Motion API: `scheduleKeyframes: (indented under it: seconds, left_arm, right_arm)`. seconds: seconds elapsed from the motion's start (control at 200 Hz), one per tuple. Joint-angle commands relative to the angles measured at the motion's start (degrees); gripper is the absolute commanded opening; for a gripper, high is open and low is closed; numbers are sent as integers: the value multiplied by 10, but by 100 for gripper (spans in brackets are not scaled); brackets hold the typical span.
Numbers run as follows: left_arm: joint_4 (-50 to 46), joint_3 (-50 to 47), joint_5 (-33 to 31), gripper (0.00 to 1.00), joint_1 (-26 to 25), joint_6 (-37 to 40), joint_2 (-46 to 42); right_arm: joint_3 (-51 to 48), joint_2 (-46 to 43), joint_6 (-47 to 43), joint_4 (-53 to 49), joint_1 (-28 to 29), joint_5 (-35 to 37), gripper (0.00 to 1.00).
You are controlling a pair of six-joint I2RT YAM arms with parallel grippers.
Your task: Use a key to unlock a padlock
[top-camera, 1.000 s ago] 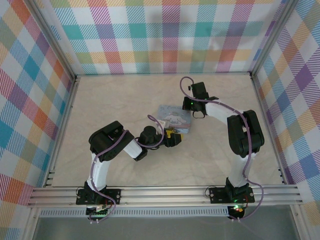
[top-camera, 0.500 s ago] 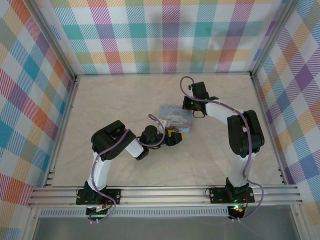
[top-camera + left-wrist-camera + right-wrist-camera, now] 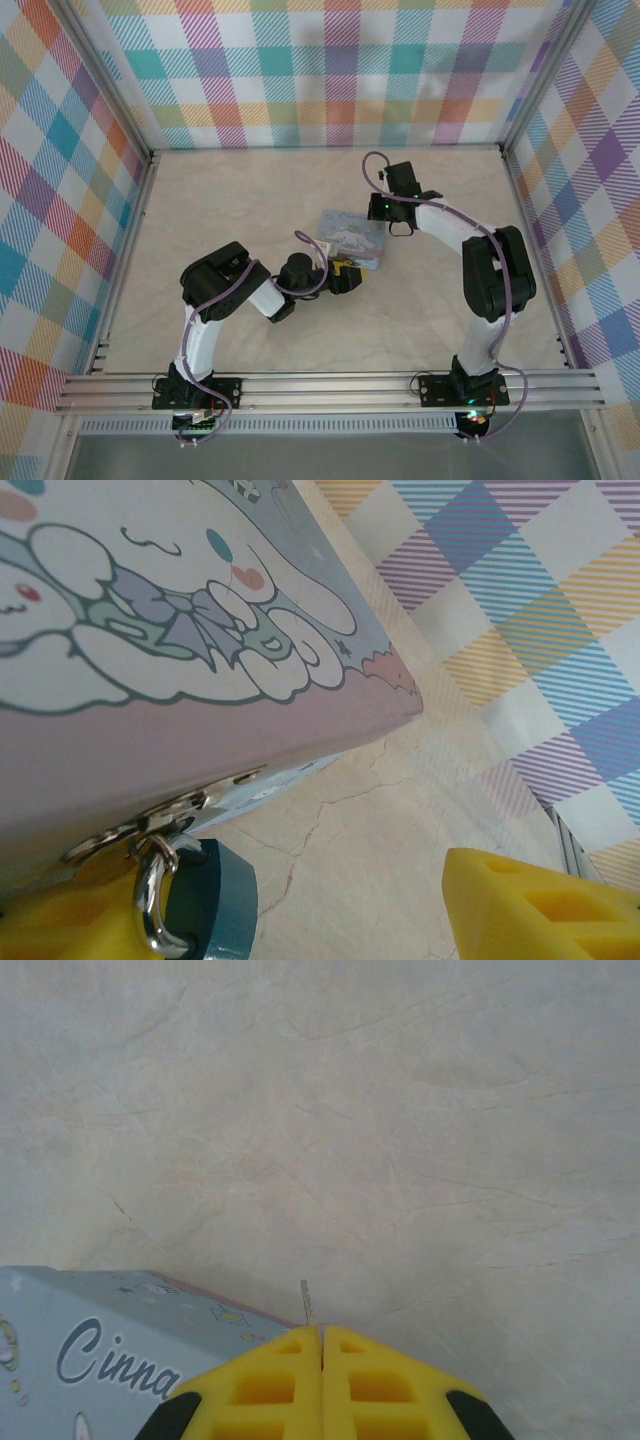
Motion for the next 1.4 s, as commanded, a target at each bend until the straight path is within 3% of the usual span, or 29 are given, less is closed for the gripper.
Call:
scheduleKeyframes:
  seconds: [0.0,0.31,0.615,0.845,1.18,1.395]
  left_arm:
    - [-23,-4,6,67,5,-5,-2]
    - [-24,-5,6,68,5,-6,0]
    - [-39,22,13,74,6,-6,19]
    - [-39,32,11,76,6,-7,23]
    - [15,-20,2,68,25,-29,26]
    - [-9,-2,15,74,24,-26,28]
  right_arm:
    - [-12,-38,-7,-14,-15,15,0]
    - [-75,-71,7,-24,-30,64,0]
    - [-86,-32,21,-1,-1,9,0]
    - [-85,-25,25,4,3,7,0]
    - [-91,-25,32,19,7,-25,0]
    - [-88,-22,33,26,20,-38,0]
